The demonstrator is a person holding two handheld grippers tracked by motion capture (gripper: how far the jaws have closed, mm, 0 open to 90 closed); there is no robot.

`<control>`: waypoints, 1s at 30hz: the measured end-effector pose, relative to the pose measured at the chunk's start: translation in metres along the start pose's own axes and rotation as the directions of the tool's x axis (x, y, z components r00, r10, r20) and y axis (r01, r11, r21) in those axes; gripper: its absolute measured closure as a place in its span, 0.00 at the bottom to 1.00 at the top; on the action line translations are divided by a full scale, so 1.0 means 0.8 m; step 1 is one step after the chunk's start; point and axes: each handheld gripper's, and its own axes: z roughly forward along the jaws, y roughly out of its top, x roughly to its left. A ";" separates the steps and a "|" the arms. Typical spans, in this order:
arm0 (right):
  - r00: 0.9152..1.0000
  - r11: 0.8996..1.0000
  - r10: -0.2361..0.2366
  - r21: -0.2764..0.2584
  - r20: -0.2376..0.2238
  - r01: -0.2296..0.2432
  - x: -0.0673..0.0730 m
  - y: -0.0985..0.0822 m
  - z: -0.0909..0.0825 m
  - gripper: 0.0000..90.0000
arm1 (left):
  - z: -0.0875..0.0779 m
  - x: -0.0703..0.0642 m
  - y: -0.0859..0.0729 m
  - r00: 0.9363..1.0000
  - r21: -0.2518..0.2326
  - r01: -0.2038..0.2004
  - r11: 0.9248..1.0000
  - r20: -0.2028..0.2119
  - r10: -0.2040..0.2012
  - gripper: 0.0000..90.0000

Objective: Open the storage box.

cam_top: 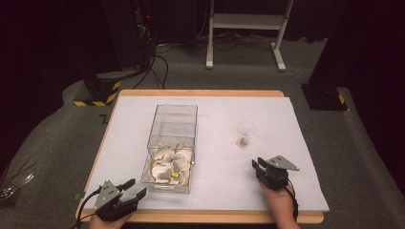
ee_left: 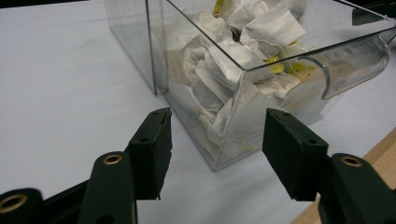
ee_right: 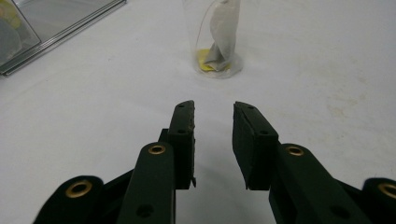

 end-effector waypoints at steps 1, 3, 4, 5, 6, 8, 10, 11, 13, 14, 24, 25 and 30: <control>1.000 1.000 -0.001 0.000 0.000 0.001 0.000 0.000 0.000 0.77 | 0.002 -0.001 0.000 1.000 0.003 0.001 1.000 0.006 -0.001 0.47; 1.000 1.000 -0.004 0.000 -0.001 0.004 0.000 0.000 0.000 0.77 | 0.005 -0.002 0.000 1.000 0.011 -0.004 1.000 0.015 0.004 0.47; 1.000 1.000 -0.003 0.002 -0.003 0.003 0.000 0.000 0.001 0.77 | 0.007 -0.002 -0.001 1.000 0.014 -0.002 1.000 0.019 0.001 0.46; 1.000 1.000 -0.002 0.004 -0.004 0.002 0.000 0.000 0.001 0.77 | 0.009 -0.003 -0.002 1.000 0.017 0.000 1.000 0.022 0.000 0.46; 1.000 1.000 -0.003 0.006 -0.005 0.003 0.000 0.000 0.001 0.77 | 0.010 -0.004 -0.002 1.000 0.017 -0.002 1.000 0.025 0.002 0.46; 1.000 1.000 -0.004 0.005 -0.005 0.004 0.000 -0.001 0.001 0.77 | 0.013 -0.005 -0.002 1.000 0.016 -0.009 1.000 0.025 0.009 0.46; 1.000 1.000 -0.006 0.005 -0.005 0.006 0.000 -0.001 0.001 0.77 | 0.014 -0.005 -0.002 1.000 0.011 0.002 1.000 0.030 -0.003 0.46; 1.000 1.000 -0.006 0.006 -0.005 0.006 0.000 -0.001 0.001 0.77 | 0.015 -0.005 -0.002 0.999 0.010 0.005 1.000 0.035 -0.005 0.47; 1.000 1.000 -0.006 0.007 -0.006 0.006 0.000 -0.001 0.001 0.77 | 0.017 -0.006 -0.002 1.000 0.009 0.001 1.000 0.030 -0.001 0.47; 1.000 1.000 -0.004 0.007 -0.004 0.004 0.001 -0.001 0.001 0.77 | 0.018 -0.006 -0.001 1.000 0.008 0.000 1.000 0.031 0.000 0.47; 1.000 1.000 -0.013 0.012 -0.006 0.013 0.002 -0.002 0.002 0.77 | 0.024 -0.012 -0.002 1.000 -0.027 0.007 1.000 0.020 -0.006 0.46; 1.000 1.000 -0.013 0.012 -0.006 0.013 0.002 -0.002 0.002 0.77 | 0.024 -0.013 -0.002 1.000 -0.031 0.008 0.999 0.019 -0.008 0.46; 1.000 1.000 -0.014 0.013 -0.004 0.014 0.002 -0.002 0.003 0.77 | 0.025 -0.017 -0.003 1.000 -0.046 0.000 0.999 0.013 0.001 0.45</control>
